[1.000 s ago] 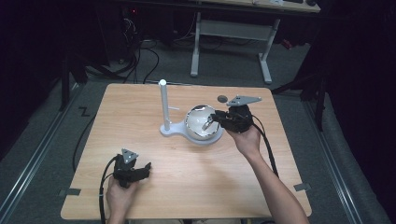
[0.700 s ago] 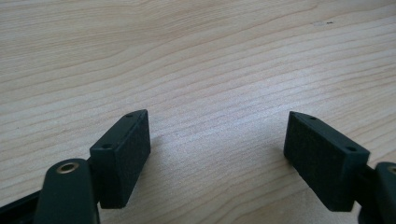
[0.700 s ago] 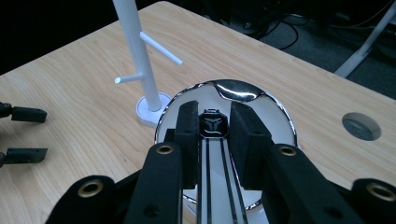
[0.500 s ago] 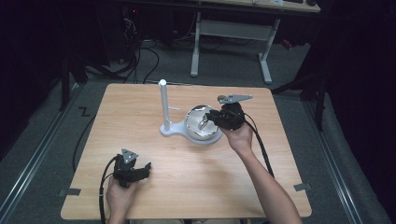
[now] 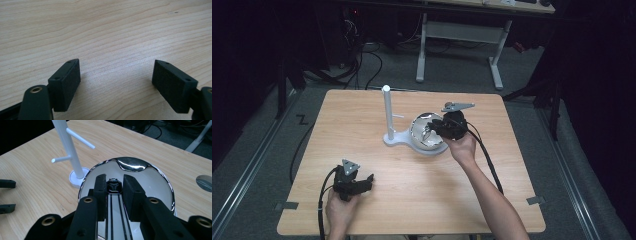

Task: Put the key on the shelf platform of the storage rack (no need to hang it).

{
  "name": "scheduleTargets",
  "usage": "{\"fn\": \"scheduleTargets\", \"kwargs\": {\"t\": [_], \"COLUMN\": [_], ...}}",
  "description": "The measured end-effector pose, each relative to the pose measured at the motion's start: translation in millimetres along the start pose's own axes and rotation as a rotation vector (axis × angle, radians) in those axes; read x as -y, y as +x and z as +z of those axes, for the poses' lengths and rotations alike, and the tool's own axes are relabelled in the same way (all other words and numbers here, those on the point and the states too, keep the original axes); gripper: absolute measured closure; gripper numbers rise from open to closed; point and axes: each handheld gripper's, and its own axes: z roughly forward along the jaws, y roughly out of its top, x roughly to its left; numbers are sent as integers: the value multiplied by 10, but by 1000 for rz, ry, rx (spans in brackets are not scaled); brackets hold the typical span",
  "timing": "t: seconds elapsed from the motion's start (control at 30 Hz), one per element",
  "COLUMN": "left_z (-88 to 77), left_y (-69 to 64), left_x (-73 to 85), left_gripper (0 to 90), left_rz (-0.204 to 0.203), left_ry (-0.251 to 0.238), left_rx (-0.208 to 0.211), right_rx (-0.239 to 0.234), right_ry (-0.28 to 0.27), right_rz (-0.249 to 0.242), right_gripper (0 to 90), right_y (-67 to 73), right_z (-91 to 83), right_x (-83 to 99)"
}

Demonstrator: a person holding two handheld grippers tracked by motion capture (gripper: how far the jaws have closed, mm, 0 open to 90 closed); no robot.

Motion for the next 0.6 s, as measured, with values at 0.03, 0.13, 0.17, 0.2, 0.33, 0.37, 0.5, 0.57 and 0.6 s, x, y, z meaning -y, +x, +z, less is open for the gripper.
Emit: {"fn": "scheduleTargets", "kwargs": {"t": [0.03,0.13,0.17,0.2,0.33,0.37,0.5,0.57,0.6], "left_z": [0,0,0,0,-1,-1,-1,-1,-1], "left_y": [0,0,1,1,2,2,2,3,3], "left_x": [0,0,0,0,0,0,0,0,1], "left_gripper": [230,230,230,230,230,230,230,230,230], "left_rz": [0,0,-1,-1,-1,-1,-2,-2,-2], "left_ry": [0,0,0,0,0,0,0,0,-1], "left_rx": [0,0,1,1,1,1,1,2,2], "right_rx": [1,4,5,6,9,10,14,15,16], "right_ry": [6,3,4,4,9,10,32,38,41], "right_rz": [8,3,0,2,6,4,1,-3,-1], "right_gripper": [744,744,744,744,744,744,744,744,744], "right_y": [3,-2,-4,-3,-4,-7,-2,-1,3], "right_z": [7,43,52,59,104,120,170,195,202], "right_x": [2,8,9,10,26,32,55,66,69]}}
